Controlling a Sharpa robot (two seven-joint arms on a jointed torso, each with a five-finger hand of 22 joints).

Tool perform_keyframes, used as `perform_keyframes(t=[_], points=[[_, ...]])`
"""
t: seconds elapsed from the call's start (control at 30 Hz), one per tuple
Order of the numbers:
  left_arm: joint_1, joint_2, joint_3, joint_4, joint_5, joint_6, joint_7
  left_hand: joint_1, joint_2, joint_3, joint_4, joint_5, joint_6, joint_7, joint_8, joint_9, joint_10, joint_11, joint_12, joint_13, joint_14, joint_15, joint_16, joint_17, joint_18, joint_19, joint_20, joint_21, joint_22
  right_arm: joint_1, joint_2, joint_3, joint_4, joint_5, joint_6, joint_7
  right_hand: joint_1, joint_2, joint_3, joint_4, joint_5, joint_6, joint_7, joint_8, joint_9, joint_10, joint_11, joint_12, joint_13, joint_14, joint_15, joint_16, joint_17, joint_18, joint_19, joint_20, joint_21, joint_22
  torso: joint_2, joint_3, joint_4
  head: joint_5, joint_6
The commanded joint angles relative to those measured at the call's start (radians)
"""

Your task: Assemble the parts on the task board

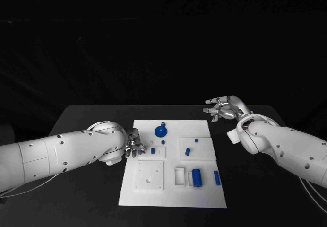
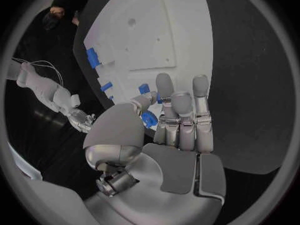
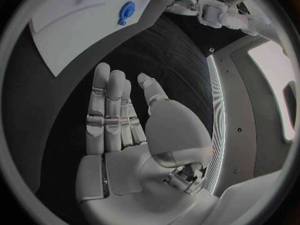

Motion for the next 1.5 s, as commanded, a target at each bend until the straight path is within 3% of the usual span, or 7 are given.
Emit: perform_keyframes(t=[0.03,0.07,0.17,0.37,0.73,1.23,1.5], points=[[-0.001,0.002,0.0,0.004,-0.004,-0.003,-0.003,0.014,0.007,0.037,-0.033,-0.007,0.106,-0.108,-0.002,-0.029,0.035,-0.02,0.004,0.001,0.001,-0.007,0.001,-0.001,-0.014,-0.003,-0.005,0.007,0.019,-0.001,-0.001,0.0,0.002,0.004,0.013,0.008,-0.012,-0.004,0.006,0.001,0.005,-0.007,0.003,-0.003,-0.001,-0.007,-0.002,0.001,-0.001,0.001,0.002,-0.006,0.0,-0.006,0.002,0.007,0.006,-0.002,0.0,0.0002,0.0002,-0.001,0.0],[-0.001,0.002,0.0,0.004,-0.003,-0.005,-0.003,0.027,0.006,0.032,-0.026,-0.03,0.104,-0.106,-0.001,-0.074,0.036,-0.017,0.004,0.001,0.003,-0.008,0.0,-0.002,-0.015,-0.002,-0.005,0.006,0.019,-0.001,-0.001,0.0,0.002,0.004,0.013,0.008,-0.012,-0.004,0.006,0.001,0.005,-0.007,0.003,-0.003,-0.001,-0.007,-0.002,0.001,-0.001,0.001,0.002,-0.006,0.0,-0.006,0.002,0.007,0.006,-0.002,0.0,0.0002,0.0007,-0.002,-0.001],[-0.001,0.003,0.0,0.004,-0.001,-0.008,-0.003,0.037,0.003,0.024,-0.024,-0.055,0.102,-0.104,-0.003,-0.102,0.035,-0.018,0.004,0.0,0.002,-0.007,0.0,-0.002,-0.014,-0.002,-0.004,0.005,0.019,-0.001,-0.001,0.0,0.002,0.004,0.013,0.008,-0.013,-0.004,0.006,0.002,0.005,-0.006,0.003,-0.003,-0.001,-0.007,-0.002,0.001,-0.001,0.001,0.002,-0.005,0.0,-0.006,0.002,0.007,0.006,-0.002,0.0,0.0005,0.0007,-0.003,0.001],[-0.003,0.005,0.0,0.002,0.0,-0.018,-0.008,0.063,0.0,0.009,-0.018,-0.067,0.106,-0.101,-0.001,-0.191,0.035,-0.017,0.007,0.0,0.004,-0.006,0.001,-0.001,-0.013,0.001,-0.003,0.004,0.019,-0.001,-0.002,0.0,0.003,0.004,0.013,0.008,-0.014,-0.003,0.006,0.003,0.006,-0.007,0.003,-0.003,-0.001,-0.007,-0.002,0.001,-0.001,0.001,0.002,-0.005,0.0,-0.006,0.002,0.007,0.006,-0.003,0.0,0.0006,0.0007,-0.004,0.003],[-0.005,0.008,0.0,0.002,-0.003,-0.014,-0.015,0.065,0.002,0.007,-0.02,-0.071,0.108,-0.101,-0.001,-0.209,0.035,-0.018,0.012,0.002,0.007,-0.006,0.004,0.001,-0.012,0.002,-0.003,0.006,0.019,-0.001,-0.003,0.0,0.004,0.004,0.012,0.008,-0.014,-0.004,0.008,0.004,0.008,-0.007,0.003,-0.003,-0.001,-0.008,-0.002,0.001,0.0,0.001,0.002,-0.006,0.0,-0.006,0.002,0.007,0.006,-0.003,0.001,-0.0001,-0.0003,-0.006,0.003],[-0.007,0.012,0.0,-0.005,-0.013,0.019,-0.034,0.063,0.002,0.001,-0.036,-0.071,0.117,-0.101,-0.001,-0.277,0.036,-0.019,0.019,0.005,0.01,-0.005,0.009,0.007,-0.01,0.002,-0.002,0.012,0.02,-0.001,-0.004,0.0,0.006,0.004,0.012,0.008,-0.015,-0.005,0.01,0.005,0.011,-0.007,0.003,-0.003,-0.001,-0.008,-0.002,0.001,0.0,0.001,0.002,-0.006,0.0,-0.006,0.002,0.006,0.006,-0.004,0.0,-0.0001,0.0,-0.008,0.003],[-0.007,0.011,0.0,-0.004,-0.013,0.041,-0.039,0.06,0.005,-0.004,-0.053,-0.07,0.127,-0.1,-0.001,-0.353,0.036,-0.02,0.025,0.005,0.012,-0.004,0.01,0.012,-0.009,0.001,-0.001,0.017,0.019,-0.001,-0.005,0.0,0.006,0.004,0.012,0.008,-0.015,-0.005,0.01,0.005,0.011,-0.007,0.003,-0.003,-0.001,-0.008,-0.002,0.001,0.0,0.001,0.002,-0.006,0.0,-0.006,0.002,0.006,0.006,-0.004,0.0,-0.0004,0.0005,-0.009,0.002]])
